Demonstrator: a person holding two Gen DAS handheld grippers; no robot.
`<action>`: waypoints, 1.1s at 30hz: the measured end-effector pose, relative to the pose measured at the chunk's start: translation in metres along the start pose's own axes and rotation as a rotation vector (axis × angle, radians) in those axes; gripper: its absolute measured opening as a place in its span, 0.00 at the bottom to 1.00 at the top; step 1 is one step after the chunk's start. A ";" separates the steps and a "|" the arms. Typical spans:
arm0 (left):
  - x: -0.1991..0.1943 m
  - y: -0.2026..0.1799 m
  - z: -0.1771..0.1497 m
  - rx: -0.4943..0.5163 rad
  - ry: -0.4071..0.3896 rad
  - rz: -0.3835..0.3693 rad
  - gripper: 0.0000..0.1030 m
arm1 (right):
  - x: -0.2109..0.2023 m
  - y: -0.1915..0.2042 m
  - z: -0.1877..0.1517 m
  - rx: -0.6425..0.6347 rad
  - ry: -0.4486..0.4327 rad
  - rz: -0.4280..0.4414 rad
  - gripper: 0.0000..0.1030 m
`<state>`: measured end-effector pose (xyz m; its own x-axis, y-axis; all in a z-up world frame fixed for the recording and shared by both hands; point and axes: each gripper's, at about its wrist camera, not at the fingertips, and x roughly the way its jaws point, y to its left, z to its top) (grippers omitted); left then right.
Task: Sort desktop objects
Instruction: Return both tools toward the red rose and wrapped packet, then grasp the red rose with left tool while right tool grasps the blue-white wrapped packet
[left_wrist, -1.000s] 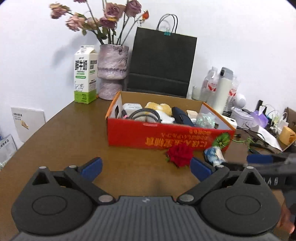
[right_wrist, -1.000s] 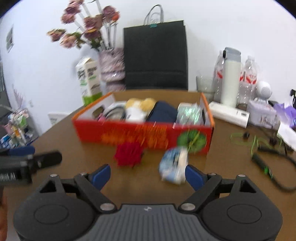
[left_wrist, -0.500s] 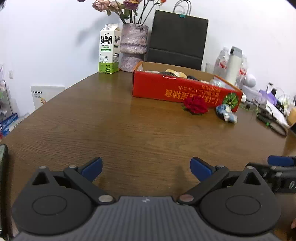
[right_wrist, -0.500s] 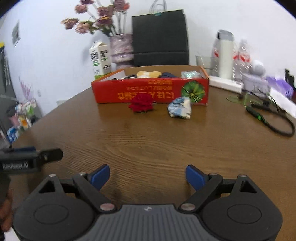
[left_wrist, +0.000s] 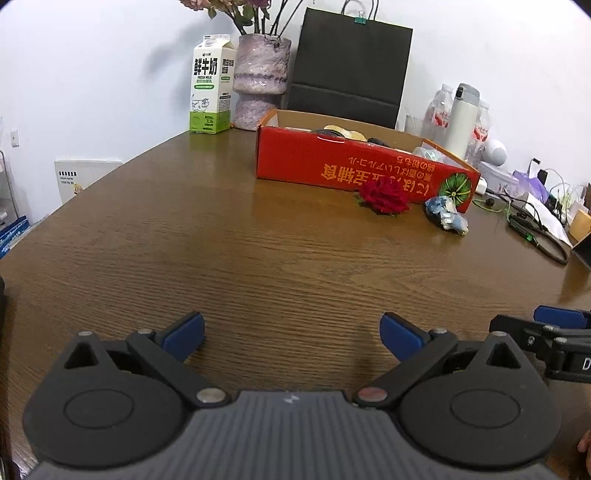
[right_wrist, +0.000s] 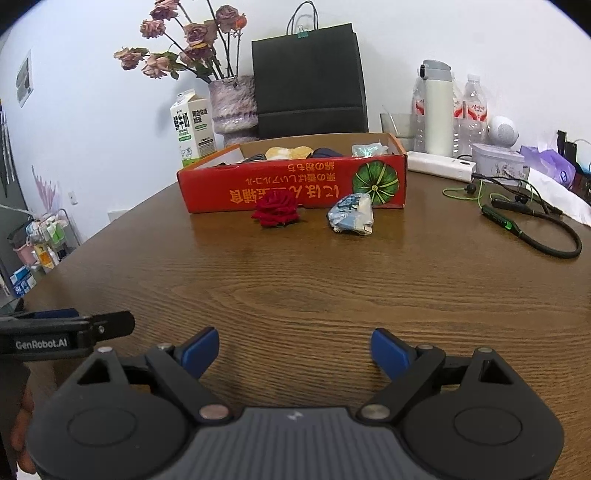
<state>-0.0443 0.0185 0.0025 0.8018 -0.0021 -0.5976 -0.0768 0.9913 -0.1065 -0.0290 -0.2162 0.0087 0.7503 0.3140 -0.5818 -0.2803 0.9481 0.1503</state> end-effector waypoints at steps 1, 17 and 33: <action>0.000 -0.001 0.000 0.004 0.002 0.002 1.00 | 0.000 0.000 0.000 0.004 0.002 0.002 0.87; 0.016 -0.015 0.022 0.068 -0.016 -0.040 1.00 | 0.016 -0.012 0.020 -0.010 0.014 0.010 0.83; 0.150 -0.087 0.129 0.127 -0.029 -0.138 0.97 | 0.136 -0.054 0.118 -0.032 0.036 -0.065 0.51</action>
<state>0.1591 -0.0512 0.0246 0.8167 -0.1373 -0.5605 0.1090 0.9905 -0.0838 0.1591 -0.2189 0.0160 0.7458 0.2489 -0.6179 -0.2506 0.9643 0.0860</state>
